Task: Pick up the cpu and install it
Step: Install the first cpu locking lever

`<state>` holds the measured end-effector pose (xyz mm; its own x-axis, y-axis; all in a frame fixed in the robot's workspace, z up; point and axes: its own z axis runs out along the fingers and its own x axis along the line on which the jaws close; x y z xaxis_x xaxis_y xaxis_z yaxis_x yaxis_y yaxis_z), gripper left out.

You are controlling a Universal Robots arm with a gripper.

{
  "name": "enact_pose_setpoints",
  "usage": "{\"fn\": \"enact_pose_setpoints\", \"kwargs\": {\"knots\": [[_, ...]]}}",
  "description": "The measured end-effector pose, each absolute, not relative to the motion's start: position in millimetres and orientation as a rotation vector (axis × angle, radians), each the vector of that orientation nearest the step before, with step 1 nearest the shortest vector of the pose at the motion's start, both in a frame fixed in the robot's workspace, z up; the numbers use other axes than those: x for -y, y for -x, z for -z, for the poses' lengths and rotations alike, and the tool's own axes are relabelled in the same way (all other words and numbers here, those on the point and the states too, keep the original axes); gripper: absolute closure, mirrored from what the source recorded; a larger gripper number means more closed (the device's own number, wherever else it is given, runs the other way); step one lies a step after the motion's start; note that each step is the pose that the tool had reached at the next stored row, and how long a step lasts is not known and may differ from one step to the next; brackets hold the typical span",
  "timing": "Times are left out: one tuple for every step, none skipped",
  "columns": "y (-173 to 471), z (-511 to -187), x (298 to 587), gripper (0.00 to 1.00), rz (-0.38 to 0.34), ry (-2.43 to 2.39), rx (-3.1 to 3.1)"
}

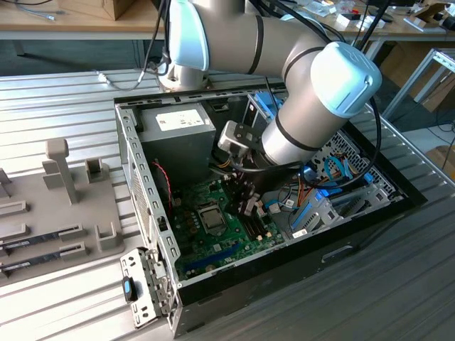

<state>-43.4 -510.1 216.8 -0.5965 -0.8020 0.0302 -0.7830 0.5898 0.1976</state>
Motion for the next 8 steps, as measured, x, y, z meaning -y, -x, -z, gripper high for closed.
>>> {"fn": "enact_pose_setpoints", "kwargs": {"knots": [[43.4,-216.5,510.0,0.89,0.248,-1.350,2.696],[43.3,-216.2,510.0,0.89,0.248,-1.350,2.696],[43.3,-216.1,510.1,0.89,0.248,-1.350,2.696],[43.3,-216.1,510.1,0.89,0.248,-1.350,2.696],[43.3,-216.1,510.1,0.89,0.248,-1.350,2.696],[43.4,-216.0,510.1,0.89,0.248,-1.351,2.696],[43.4,-215.9,510.0,0.89,0.246,-1.354,2.694],[43.4,-215.8,510.0,0.89,0.242,-1.358,2.690]]}}
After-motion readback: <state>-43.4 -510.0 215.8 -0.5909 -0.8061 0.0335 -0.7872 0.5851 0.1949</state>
